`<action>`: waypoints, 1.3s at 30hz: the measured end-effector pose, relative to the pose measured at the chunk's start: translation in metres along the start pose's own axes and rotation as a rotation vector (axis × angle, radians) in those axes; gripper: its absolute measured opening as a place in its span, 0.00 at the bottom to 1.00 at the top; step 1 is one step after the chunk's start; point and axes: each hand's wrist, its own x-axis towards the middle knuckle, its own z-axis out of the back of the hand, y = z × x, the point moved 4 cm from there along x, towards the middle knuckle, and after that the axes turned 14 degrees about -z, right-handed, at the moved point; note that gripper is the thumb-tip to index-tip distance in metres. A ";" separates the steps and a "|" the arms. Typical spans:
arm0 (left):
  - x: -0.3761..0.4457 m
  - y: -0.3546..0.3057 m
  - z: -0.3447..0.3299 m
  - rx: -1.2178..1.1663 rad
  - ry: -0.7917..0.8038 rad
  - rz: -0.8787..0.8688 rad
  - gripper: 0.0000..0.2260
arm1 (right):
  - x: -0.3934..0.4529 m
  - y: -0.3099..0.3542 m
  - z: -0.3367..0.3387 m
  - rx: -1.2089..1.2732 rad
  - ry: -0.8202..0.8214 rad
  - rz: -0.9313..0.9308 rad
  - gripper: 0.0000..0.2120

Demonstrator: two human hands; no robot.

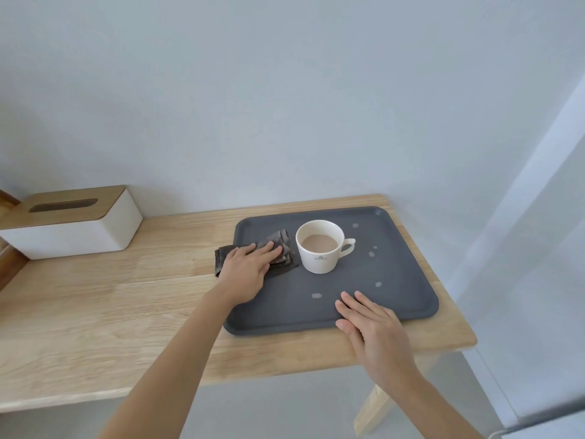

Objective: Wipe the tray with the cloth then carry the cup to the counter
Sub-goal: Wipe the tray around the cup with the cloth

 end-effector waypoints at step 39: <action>0.042 -0.049 0.044 -0.687 -0.314 0.074 0.34 | 0.139 0.022 0.022 0.443 0.276 -0.191 0.22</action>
